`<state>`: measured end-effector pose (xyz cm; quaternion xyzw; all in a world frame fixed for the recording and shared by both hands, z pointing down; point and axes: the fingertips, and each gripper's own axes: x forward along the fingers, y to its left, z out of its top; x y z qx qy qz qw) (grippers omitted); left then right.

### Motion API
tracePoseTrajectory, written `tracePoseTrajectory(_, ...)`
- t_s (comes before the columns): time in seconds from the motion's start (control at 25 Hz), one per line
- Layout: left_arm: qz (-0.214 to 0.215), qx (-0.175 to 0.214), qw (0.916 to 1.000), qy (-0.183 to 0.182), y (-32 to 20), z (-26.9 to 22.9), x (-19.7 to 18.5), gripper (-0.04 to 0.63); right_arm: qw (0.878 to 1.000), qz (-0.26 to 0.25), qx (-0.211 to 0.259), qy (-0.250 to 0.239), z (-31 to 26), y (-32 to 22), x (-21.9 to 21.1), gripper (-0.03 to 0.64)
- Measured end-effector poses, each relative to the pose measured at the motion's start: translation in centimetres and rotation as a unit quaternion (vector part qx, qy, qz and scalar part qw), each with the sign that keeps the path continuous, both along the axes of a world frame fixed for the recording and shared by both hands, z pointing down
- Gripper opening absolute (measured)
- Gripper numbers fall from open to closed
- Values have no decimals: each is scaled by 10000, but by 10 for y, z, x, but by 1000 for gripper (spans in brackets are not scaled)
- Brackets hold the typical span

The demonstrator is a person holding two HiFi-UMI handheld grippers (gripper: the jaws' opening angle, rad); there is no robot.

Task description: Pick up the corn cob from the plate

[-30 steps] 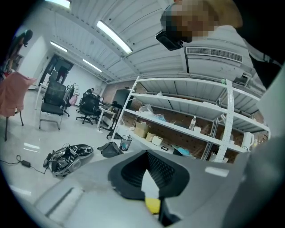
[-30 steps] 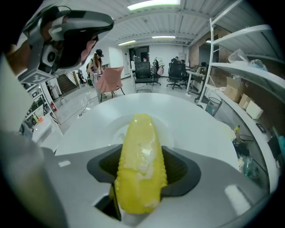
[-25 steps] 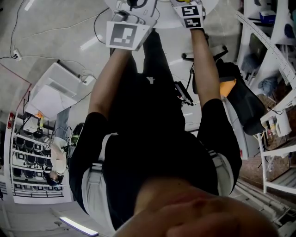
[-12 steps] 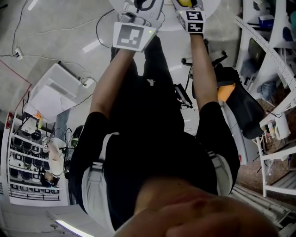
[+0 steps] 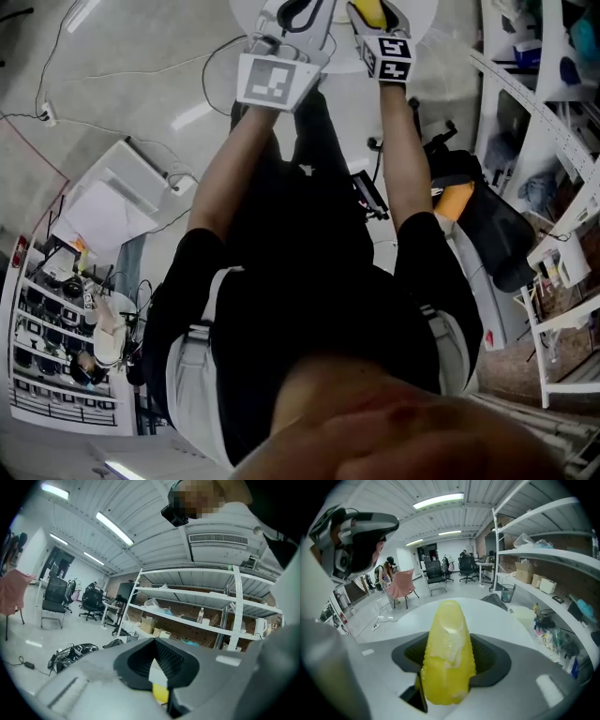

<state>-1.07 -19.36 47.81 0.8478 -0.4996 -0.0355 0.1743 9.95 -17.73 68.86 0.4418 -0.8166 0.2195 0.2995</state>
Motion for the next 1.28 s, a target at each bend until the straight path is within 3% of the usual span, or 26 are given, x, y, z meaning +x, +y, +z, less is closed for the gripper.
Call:
tracePoseTrajectory(0.6, -25, 321, 9995, 16, 18, -60, -1, 0, 9947, 615, 621, -538, -89, 3, -4, 262)
tracePoseTrajectory(1.28, 53, 555, 9984, 69, 35, -109, 14, 0, 9791, 1032, 1464, -967, -196, 13, 16, 262)
